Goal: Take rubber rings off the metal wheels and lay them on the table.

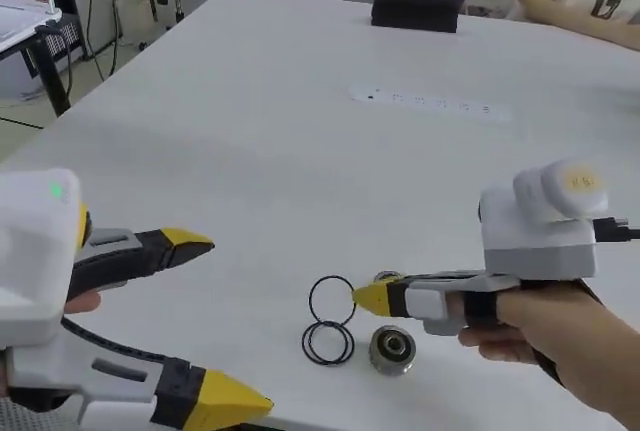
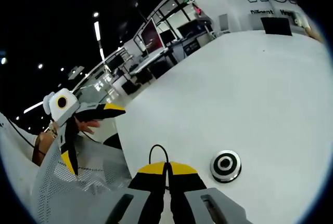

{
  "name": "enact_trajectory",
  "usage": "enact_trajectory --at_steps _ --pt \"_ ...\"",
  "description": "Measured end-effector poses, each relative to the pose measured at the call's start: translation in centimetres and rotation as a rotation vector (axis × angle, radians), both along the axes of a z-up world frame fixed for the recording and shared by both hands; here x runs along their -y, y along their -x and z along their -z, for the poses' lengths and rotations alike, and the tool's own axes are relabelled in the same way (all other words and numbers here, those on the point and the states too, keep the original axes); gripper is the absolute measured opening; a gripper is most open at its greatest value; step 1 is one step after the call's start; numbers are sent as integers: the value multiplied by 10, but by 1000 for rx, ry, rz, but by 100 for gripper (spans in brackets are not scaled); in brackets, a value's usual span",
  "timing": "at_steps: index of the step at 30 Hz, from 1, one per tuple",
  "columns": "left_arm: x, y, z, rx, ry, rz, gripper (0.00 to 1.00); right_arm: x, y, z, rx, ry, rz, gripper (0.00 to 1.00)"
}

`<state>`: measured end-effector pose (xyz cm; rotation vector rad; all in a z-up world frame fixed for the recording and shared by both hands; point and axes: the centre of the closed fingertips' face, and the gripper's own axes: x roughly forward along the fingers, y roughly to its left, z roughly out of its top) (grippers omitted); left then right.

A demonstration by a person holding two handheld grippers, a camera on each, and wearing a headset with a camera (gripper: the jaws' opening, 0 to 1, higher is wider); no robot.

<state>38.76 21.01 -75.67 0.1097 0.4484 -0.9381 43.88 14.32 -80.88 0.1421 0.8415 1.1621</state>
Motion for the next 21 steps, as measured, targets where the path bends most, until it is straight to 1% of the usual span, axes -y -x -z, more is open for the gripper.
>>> enact_trajectory --at_steps 2,5,7,10,12,14,19,21 --pt "0 0 1 -11 17 -5 95 -2 3 4 -9 6 -12 0" --pt "2 1 0 -15 27 -4 99 -4 7 8 -14 20 -28 0" --pt "3 2 2 -18 14 11 99 -7 9 11 -15 29 -34 0" --pt "4 6 9 -35 -23 35 99 -8 12 16 -14 49 -52 0" --pt "3 6 12 -39 -37 37 99 -7 13 19 -13 61 -58 0" --pt "3 7 13 -48 -39 31 99 -6 12 19 -12 70 -56 0" --pt "3 6 12 -53 -25 24 98 -2 8 24 -23 90 -31 0" --pt "3 6 12 -56 -24 22 97 -1 8 26 -21 99 -29 0"
